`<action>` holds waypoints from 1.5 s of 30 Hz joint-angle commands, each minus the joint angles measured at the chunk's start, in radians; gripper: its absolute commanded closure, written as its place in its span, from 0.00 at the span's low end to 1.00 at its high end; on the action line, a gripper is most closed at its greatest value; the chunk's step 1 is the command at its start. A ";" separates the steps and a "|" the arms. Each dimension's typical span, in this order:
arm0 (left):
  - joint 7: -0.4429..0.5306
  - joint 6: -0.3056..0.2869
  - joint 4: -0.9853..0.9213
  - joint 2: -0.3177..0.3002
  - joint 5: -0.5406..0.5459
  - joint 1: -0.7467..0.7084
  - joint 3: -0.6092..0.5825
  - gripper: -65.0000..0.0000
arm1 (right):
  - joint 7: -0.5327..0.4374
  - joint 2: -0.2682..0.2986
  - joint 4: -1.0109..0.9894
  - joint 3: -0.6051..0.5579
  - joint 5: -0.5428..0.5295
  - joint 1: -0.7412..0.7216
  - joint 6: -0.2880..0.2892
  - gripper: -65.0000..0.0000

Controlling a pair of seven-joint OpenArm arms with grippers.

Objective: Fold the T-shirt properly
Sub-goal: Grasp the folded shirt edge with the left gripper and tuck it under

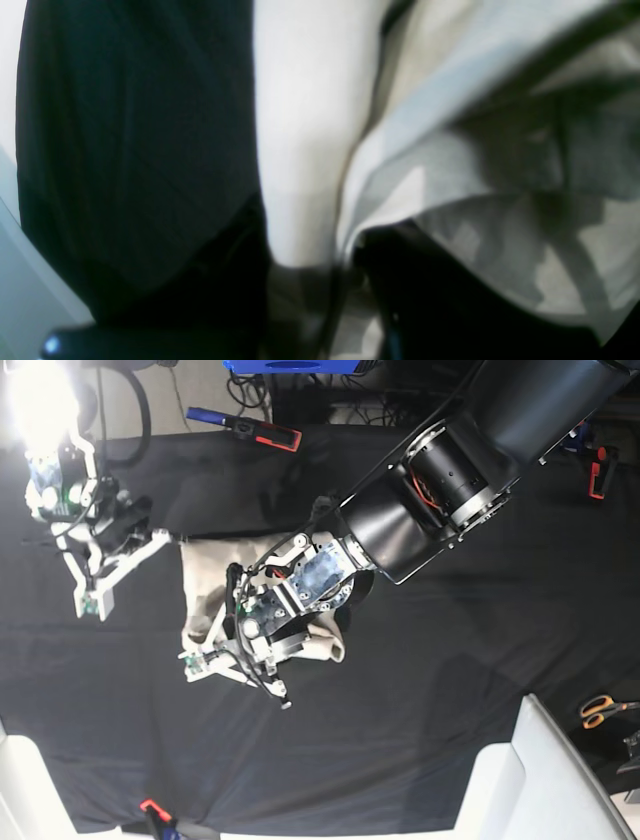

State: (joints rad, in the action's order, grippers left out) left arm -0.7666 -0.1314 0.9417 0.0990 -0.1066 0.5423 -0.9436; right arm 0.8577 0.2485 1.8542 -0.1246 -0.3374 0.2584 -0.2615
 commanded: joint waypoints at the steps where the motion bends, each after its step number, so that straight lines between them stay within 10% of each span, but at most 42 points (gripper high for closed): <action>1: 0.020 0.008 0.013 0.014 -0.015 0.023 0.004 1.00 | -0.012 0.005 0.012 0.003 0.001 -0.005 0.003 0.98; 35: 0.080 0.008 0.010 0.014 -0.017 0.052 -0.070 1.00 | -0.010 0.004 0.012 0.003 0.001 -0.003 0.003 0.98; 45: 0.083 0.008 -0.085 0.014 -0.017 0.131 -0.067 0.37 | -0.010 0.004 0.012 0.003 0.001 0.009 0.003 0.98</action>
State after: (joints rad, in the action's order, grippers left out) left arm -0.6952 -0.1314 0.8444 0.0990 -0.1158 0.6445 -1.0164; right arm 0.8646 0.2459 1.8519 -0.1246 -0.3374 0.2756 -0.2615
